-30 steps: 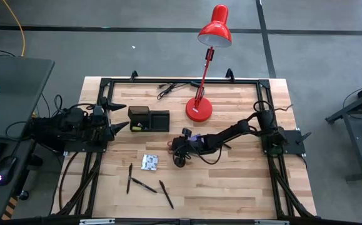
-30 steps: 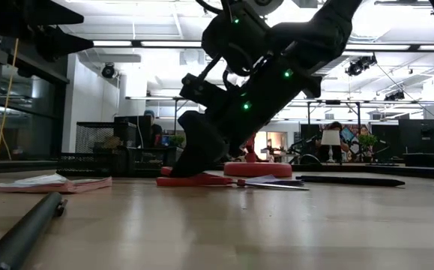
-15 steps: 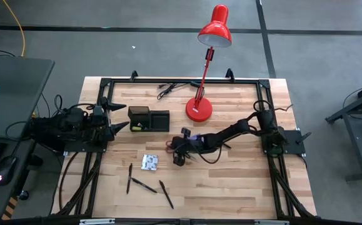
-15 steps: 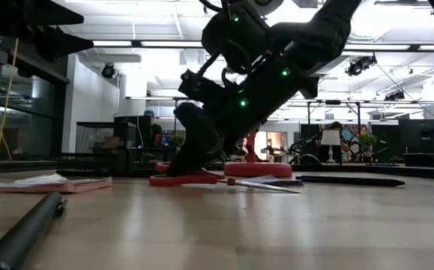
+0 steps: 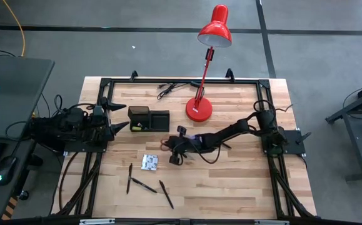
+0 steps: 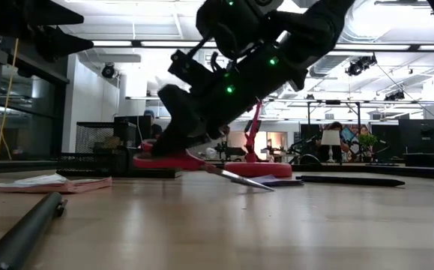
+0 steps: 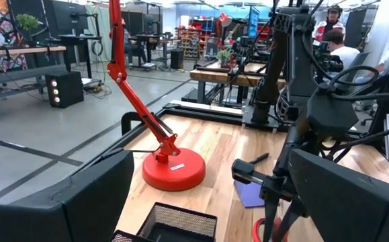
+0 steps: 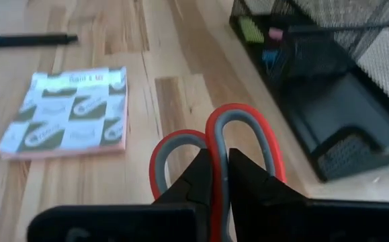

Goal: Pick and place office supplies into organizer
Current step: Put the red scissors into the black desk organizer

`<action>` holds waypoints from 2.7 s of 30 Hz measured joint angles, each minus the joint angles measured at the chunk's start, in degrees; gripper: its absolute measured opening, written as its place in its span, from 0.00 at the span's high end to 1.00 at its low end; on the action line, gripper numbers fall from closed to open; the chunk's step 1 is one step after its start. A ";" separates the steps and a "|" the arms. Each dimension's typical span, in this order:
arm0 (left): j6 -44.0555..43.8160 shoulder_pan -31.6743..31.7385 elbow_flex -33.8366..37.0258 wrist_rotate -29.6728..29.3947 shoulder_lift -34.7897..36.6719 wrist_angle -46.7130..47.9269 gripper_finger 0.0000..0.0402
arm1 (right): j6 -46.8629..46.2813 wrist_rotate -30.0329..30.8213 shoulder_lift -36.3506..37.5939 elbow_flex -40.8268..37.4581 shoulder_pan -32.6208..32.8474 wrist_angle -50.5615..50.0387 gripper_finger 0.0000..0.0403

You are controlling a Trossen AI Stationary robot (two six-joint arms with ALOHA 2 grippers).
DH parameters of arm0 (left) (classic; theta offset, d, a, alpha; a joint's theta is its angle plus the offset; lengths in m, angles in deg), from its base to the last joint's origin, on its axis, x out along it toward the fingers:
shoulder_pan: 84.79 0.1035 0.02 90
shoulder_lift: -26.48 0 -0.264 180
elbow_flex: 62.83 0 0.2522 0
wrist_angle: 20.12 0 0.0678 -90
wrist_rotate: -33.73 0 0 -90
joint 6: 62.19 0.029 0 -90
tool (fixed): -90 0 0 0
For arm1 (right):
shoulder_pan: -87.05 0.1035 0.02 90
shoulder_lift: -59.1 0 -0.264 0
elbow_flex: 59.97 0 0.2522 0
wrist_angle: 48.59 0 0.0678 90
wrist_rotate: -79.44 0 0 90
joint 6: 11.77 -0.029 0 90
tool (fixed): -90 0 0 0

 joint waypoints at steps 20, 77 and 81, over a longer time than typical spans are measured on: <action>-14.92 0.00 0.00 3.77 -0.09 -0.42 0.05 | 17.03 10.21 0.02 13.72 -0.29 0.04 0.95; -23.76 0.00 9.25 2.34 -14.02 -16.72 0.05 | 23.45 0.02 0.15 17.92 -5.79 7.37 0.96; -23.77 0.00 9.20 2.35 -18.86 -20.22 0.05 | 23.45 0.02 0.15 17.92 -5.79 7.33 0.96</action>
